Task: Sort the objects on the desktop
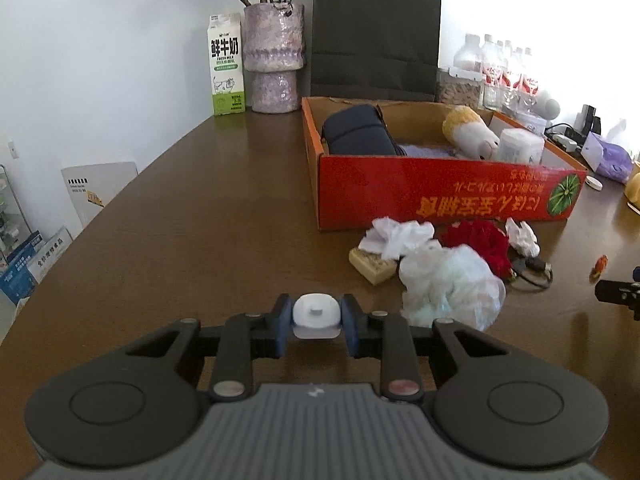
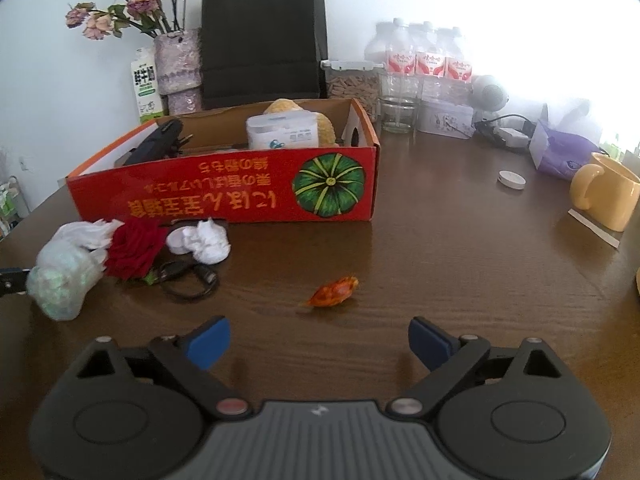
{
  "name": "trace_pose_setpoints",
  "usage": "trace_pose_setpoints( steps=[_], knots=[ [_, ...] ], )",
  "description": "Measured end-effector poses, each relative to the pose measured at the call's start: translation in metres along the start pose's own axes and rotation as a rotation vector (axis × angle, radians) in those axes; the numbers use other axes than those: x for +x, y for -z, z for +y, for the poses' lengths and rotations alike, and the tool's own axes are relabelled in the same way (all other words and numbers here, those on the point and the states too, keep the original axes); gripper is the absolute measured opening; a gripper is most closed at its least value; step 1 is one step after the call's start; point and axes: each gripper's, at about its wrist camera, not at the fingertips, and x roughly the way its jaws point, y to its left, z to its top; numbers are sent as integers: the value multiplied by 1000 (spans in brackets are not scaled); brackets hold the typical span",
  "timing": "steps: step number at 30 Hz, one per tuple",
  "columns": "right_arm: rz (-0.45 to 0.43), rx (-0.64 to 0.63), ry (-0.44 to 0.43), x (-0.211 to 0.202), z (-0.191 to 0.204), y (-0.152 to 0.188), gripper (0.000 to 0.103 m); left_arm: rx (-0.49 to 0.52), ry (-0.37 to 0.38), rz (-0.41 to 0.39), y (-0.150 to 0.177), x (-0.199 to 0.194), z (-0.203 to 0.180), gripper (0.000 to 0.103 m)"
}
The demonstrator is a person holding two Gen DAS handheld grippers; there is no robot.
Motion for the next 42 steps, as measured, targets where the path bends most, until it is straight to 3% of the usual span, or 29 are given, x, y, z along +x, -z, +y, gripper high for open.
trace_pose_setpoints(
  steps=[7,12,14,16,18,22,24,33,42],
  knots=[
    [-6,26,17,14,-7,-10,81,-5,1,-8,-6,3,0,27],
    [0,30,7,21,-7,-15,61,-9,-1,-7,-7,6,0,27],
    [-2,22,7,22,-5,-15,59,-10,2,-6,-7,6,0,27],
    [-6,14,8,22,-4,-15,50,-10,4,-10,-8,5,0,27],
    [-10,14,3,21,-4,-14,30,-9,6,-11,-8,4,0,27],
    [-18,32,-10,16,-5,-12,22,-14,8,-10,-7,4,1,27],
    [-20,28,-14,14,-3,-11,10,-15,7,-14,-6,2,2,27],
    [-40,18,-22,5,2,-10,10,-25,7,-28,-6,-5,4,27],
    [-99,2,-39,-12,8,-20,10,-15,19,-100,-21,-20,-2,27]
  ],
)
